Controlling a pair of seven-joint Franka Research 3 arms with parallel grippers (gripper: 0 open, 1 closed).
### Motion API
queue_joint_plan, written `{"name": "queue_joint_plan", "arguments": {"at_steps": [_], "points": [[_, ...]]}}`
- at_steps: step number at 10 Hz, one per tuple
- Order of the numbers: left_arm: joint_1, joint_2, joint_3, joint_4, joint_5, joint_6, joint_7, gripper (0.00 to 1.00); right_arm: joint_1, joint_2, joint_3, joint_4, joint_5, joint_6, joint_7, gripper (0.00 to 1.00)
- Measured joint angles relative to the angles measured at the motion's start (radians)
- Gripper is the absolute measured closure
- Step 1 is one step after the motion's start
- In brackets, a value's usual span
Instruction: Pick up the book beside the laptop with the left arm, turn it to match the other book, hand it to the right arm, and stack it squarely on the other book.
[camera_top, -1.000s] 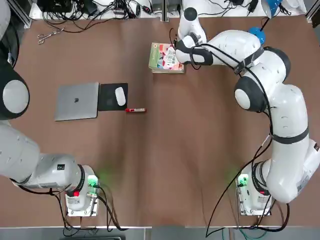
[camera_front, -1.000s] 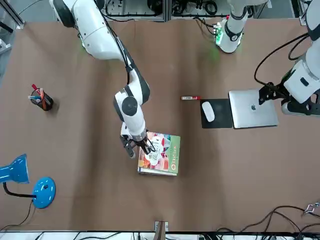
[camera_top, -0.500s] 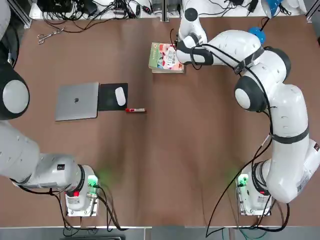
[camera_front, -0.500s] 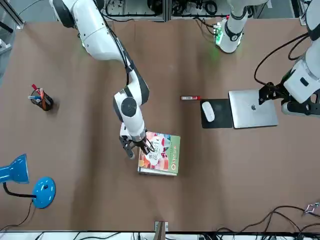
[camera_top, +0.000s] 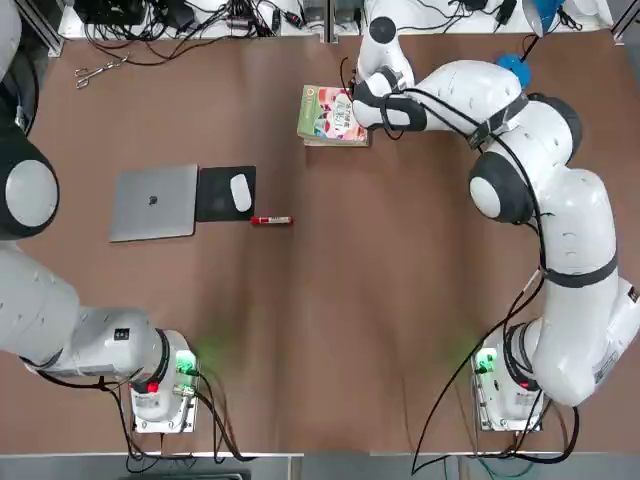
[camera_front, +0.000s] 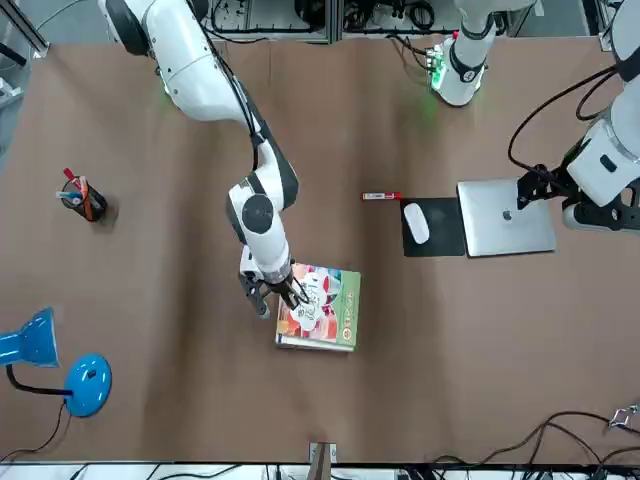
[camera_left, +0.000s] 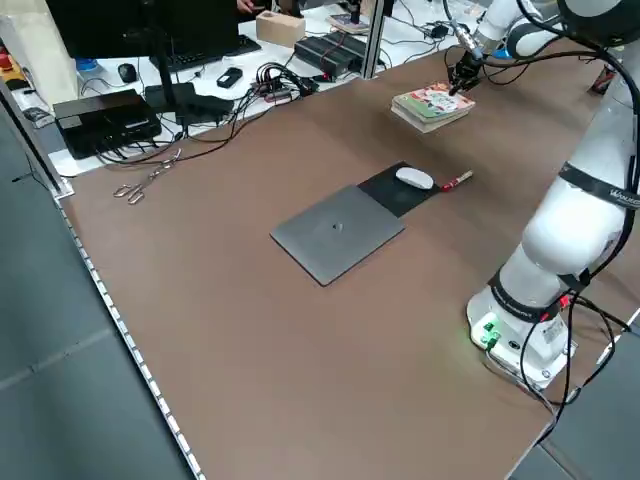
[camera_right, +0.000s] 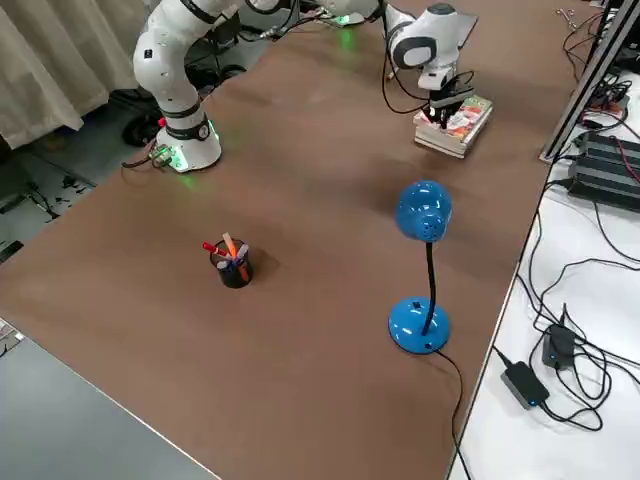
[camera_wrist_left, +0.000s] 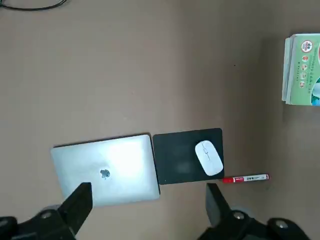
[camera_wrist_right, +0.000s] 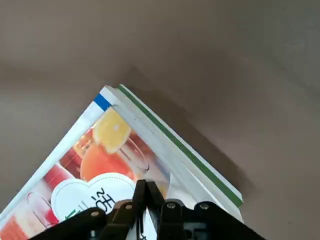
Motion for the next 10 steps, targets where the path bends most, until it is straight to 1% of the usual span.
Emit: {"name": "queue_joint_plan", "arguments": {"at_steps": [2, 4, 10], "points": [[0.0, 0.0, 0.0, 0.0, 0.0, 0.0, 0.0, 0.0, 0.0, 0.001, 0.0, -0.002, 0.0, 0.01, -0.021, 0.96], [0.0, 0.002, 0.0, 0.0, 0.0, 0.0, 0.0, 0.0, 0.0, 0.006, -0.001, -0.007, -0.001, 0.047, -0.029, 0.96], [0.001, 0.011, 0.0, 0.0, 0.0, 0.0, 0.0, 0.0, 0.001, 0.008, -0.004, -0.013, -0.002, 0.075, -0.093, 0.96]]}}
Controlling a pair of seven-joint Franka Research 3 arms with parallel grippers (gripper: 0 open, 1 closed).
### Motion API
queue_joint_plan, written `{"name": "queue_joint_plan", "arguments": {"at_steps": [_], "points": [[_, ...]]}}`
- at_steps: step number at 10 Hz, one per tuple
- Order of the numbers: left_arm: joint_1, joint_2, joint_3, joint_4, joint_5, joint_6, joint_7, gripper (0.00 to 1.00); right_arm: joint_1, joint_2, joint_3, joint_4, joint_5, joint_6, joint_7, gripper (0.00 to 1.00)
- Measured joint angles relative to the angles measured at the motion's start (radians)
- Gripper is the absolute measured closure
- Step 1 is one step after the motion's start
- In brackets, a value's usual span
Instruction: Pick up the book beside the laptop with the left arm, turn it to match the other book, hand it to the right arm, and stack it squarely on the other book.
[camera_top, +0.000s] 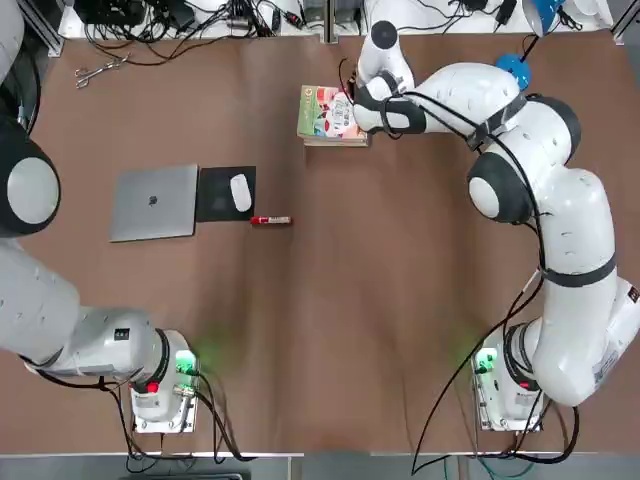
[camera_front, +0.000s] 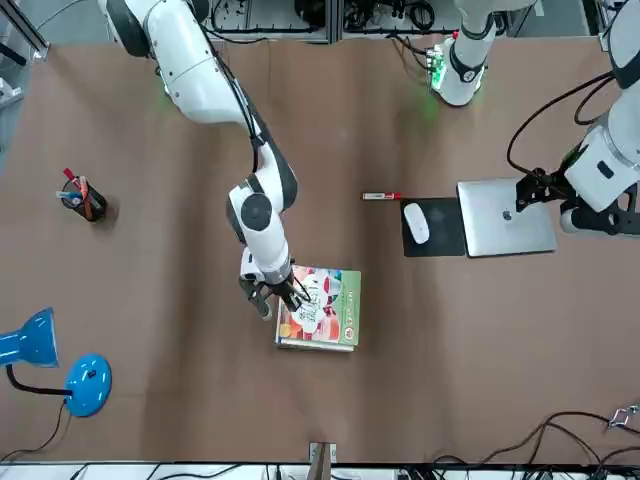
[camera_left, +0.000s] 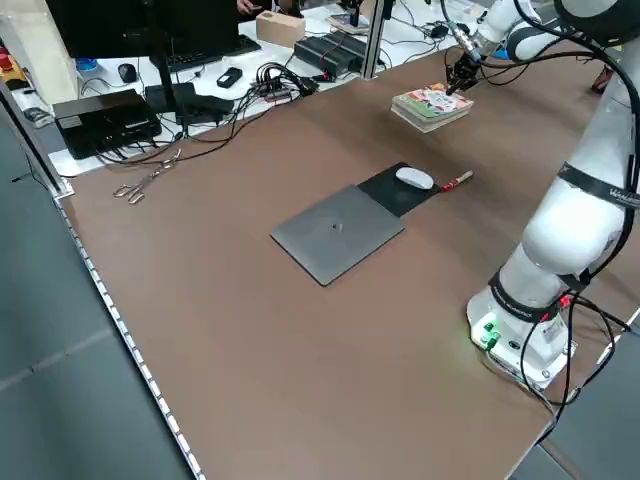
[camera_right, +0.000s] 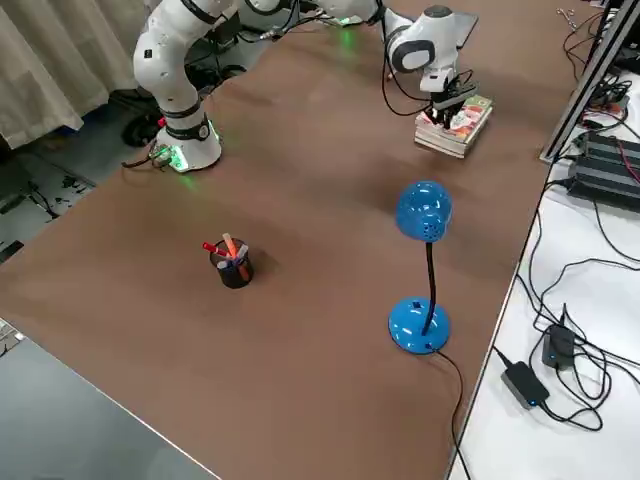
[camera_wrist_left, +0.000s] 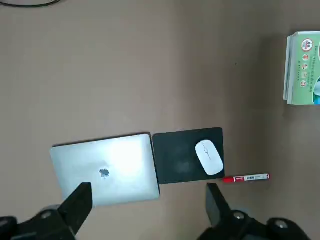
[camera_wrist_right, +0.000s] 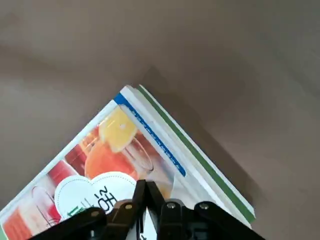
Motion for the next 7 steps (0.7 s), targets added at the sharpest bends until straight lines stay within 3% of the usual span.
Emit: {"name": "queue_joint_plan", "arguments": {"at_steps": [7], "points": [[0.0, 0.0, 0.0, 0.0, 0.0, 0.0, 0.0, 0.0, -0.002, 0.005, -0.022, 0.0, 0.001, 0.018, -0.033, 0.96]]}}
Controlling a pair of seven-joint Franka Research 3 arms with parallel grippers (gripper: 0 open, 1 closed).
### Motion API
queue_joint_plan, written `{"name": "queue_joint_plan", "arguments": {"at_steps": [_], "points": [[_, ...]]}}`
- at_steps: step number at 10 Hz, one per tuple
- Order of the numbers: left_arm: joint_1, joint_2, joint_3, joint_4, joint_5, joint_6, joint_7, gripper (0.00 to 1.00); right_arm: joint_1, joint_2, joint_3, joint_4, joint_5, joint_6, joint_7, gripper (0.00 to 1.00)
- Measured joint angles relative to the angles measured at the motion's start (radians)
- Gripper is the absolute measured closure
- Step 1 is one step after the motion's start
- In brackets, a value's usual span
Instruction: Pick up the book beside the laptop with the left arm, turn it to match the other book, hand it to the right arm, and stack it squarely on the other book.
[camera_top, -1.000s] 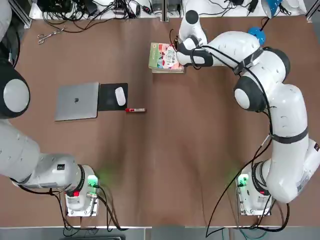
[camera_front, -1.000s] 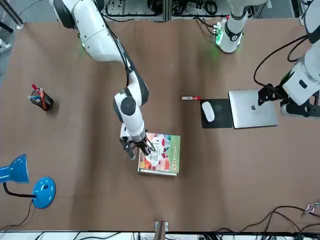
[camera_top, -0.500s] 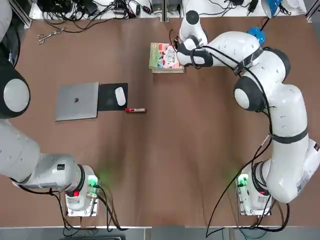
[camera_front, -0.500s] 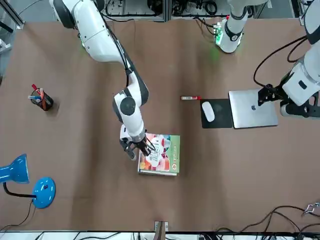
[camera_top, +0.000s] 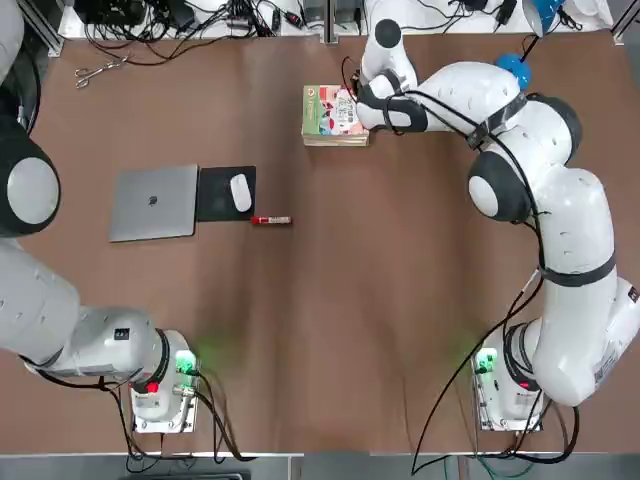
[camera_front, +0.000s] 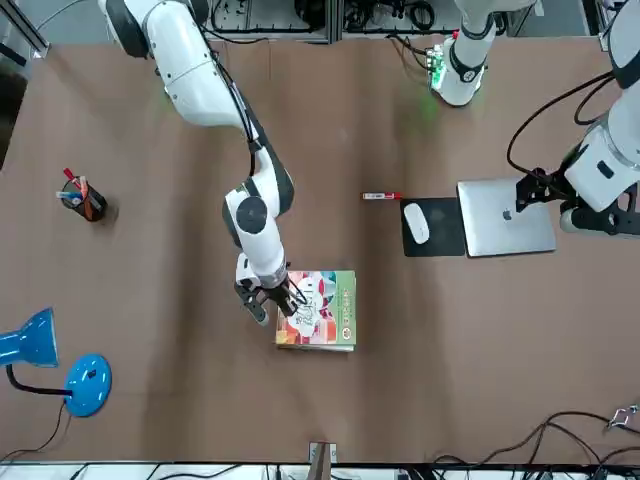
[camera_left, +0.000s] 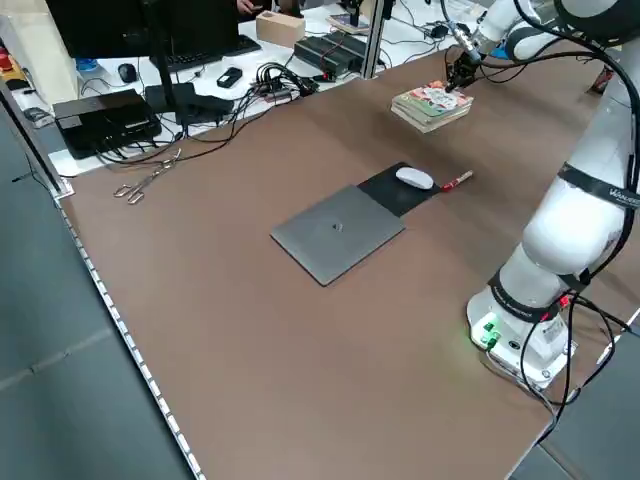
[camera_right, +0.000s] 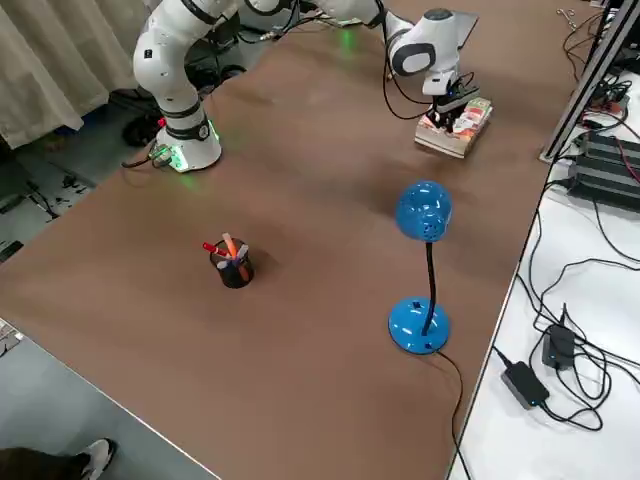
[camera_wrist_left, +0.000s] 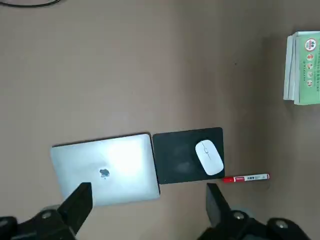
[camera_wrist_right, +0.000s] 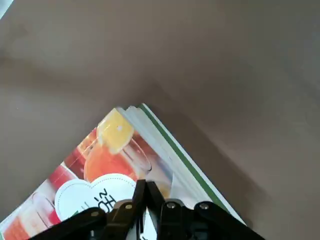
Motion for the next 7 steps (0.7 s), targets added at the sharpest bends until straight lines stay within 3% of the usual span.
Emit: {"name": "queue_joint_plan", "arguments": {"at_steps": [7], "points": [[0.0, 0.008, 0.0, 0.0, 0.0, 0.0, 0.0, 0.0, 0.002, 0.0, 0.0, 0.002, 0.0, 0.0, 0.0, 0.96]]}}
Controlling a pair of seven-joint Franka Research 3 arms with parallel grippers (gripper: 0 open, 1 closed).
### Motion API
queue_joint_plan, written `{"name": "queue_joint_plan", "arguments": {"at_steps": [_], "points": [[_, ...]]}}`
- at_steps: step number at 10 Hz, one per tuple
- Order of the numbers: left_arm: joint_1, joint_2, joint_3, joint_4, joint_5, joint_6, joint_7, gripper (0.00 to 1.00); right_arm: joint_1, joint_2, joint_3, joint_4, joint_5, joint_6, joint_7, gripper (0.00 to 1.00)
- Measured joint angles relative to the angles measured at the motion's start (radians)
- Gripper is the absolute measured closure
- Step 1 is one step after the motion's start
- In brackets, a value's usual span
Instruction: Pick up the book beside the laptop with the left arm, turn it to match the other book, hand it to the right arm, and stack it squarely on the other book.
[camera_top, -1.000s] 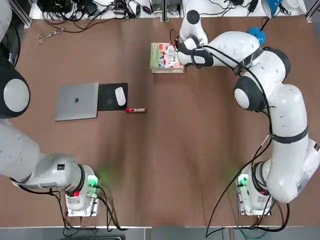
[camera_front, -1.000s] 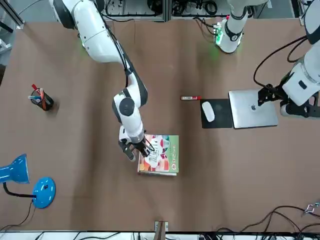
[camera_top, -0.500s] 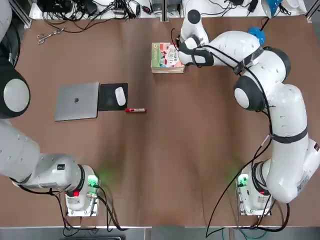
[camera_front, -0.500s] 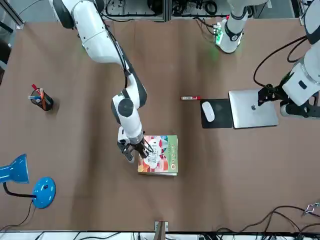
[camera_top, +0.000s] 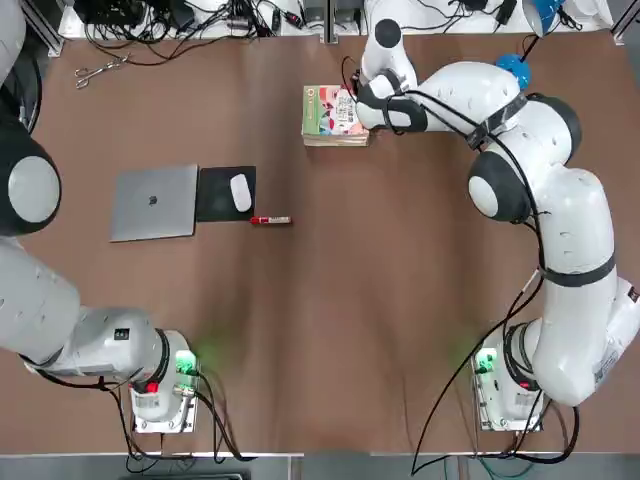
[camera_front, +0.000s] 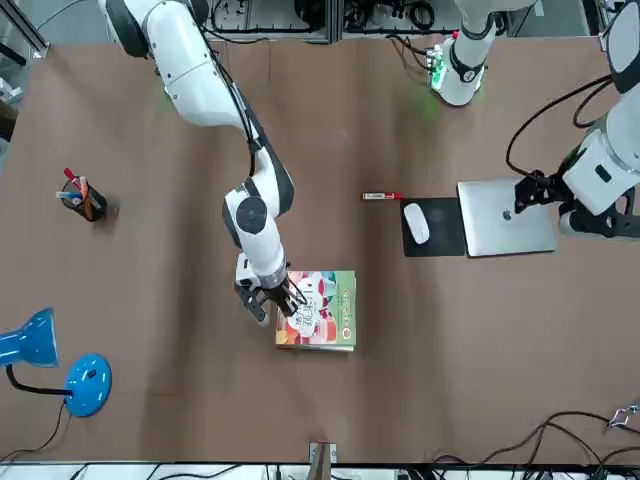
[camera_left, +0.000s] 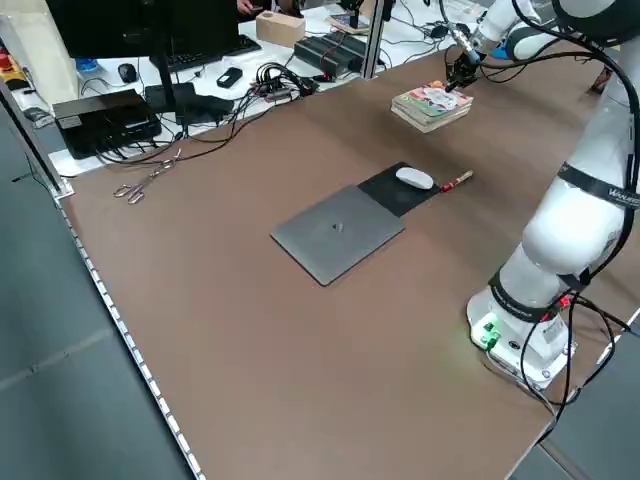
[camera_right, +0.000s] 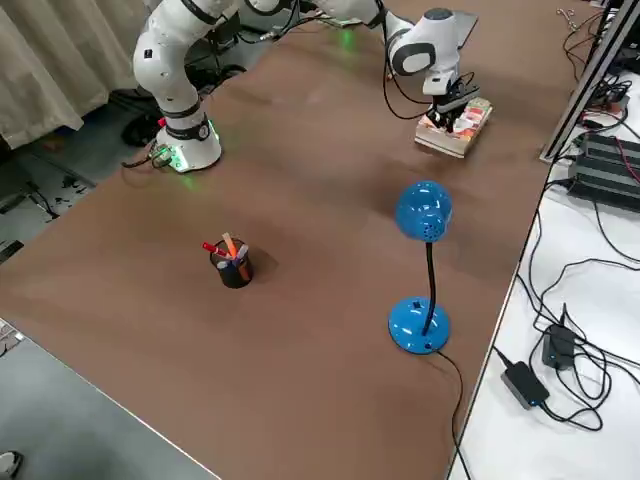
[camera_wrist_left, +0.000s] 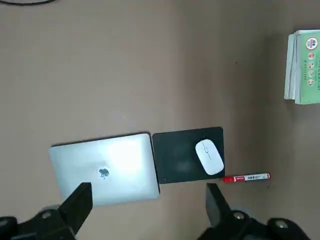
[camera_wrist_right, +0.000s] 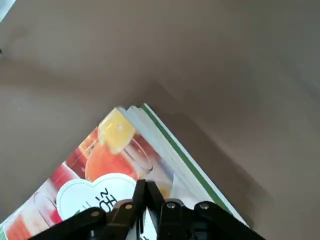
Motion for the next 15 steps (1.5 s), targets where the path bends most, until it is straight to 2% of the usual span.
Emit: {"name": "queue_joint_plan", "arguments": {"at_steps": [5, 8, 11, 12, 13, 15], "points": [[0.0, 0.0, 0.0, 0.0, 0.0, 0.0, 0.0, 0.0, 0.002, -0.02, 0.0, 0.012, 0.001, -0.033, 0.0, 0.96], [0.0, 0.0, 0.0, 0.0, 0.0, 0.0, 0.0, 0.0, -0.004, -0.084, -0.003, 0.021, 0.002, -0.124, -0.047, 0.96], [0.0, 0.001, 0.0, 0.002, 0.0, 0.0, 0.0, 0.0, -0.042, -0.205, 0.009, 0.028, 0.007, -0.297, -0.163, 0.52], [0.0, 0.001, 0.0, 0.002, 0.0, 0.0, 0.0, 0.0, -0.065, -0.255, 0.014, 0.028, 0.008, -0.362, -0.226, 0.41], [0.0, 0.002, 0.0, 0.003, 0.0, 0.0, 0.0, 0.0, -0.096, -0.311, 0.019, 0.023, 0.008, -0.421, -0.298, 0.38], [0.0, 0.002, 0.0, 0.004, 0.0, 0.0, 0.0, 0.0, -0.188, -0.434, 0.02, -0.021, 0.008, -0.506, -0.568, 0.11]]}}
